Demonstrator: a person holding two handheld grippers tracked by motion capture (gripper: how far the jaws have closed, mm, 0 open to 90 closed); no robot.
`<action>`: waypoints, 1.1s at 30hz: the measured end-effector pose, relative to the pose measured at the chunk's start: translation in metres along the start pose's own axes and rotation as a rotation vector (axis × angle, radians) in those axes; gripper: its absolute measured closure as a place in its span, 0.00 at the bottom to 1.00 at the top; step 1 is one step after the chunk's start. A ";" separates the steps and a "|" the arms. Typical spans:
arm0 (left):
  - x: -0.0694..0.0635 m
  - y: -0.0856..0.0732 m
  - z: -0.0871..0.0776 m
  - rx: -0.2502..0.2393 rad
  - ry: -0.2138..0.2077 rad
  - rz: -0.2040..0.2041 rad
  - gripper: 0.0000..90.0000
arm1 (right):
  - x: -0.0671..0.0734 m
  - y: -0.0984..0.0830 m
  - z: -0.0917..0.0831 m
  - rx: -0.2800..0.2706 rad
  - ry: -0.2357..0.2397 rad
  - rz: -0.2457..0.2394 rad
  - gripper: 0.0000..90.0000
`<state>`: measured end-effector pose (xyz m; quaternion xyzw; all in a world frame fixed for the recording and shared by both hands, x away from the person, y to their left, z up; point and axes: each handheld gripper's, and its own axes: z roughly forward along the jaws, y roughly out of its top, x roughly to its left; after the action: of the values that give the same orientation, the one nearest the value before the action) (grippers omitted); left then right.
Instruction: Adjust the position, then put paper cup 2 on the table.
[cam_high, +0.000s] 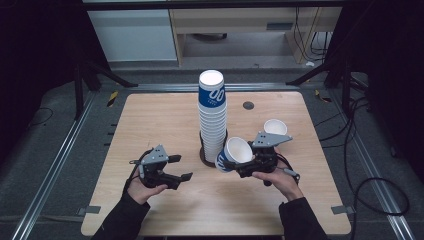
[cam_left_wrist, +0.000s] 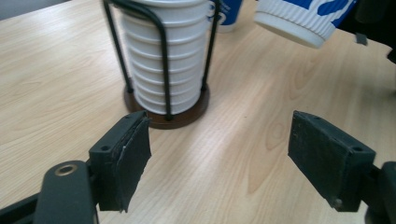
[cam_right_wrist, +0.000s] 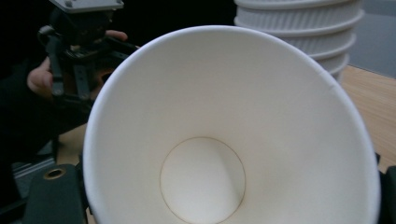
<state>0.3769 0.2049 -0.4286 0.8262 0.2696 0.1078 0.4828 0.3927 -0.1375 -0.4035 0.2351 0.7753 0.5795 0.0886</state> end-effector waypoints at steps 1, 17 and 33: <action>0.002 0.000 -0.001 -0.002 0.011 -0.008 0.23 | -0.001 0.000 -0.001 0.005 -0.014 0.001 0.21; 0.017 -0.005 -0.008 -0.002 0.105 -0.092 0.23 | -0.014 -0.005 -0.021 0.061 -0.182 0.026 0.21; 0.031 -0.008 -0.018 0.004 0.188 -0.143 0.22 | -0.023 -0.020 -0.053 0.134 -0.319 0.085 0.21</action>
<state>0.3920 0.2382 -0.4288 0.7920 0.3721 0.1498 0.4603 0.3858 -0.1977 -0.4085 0.3618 0.7778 0.4850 0.1699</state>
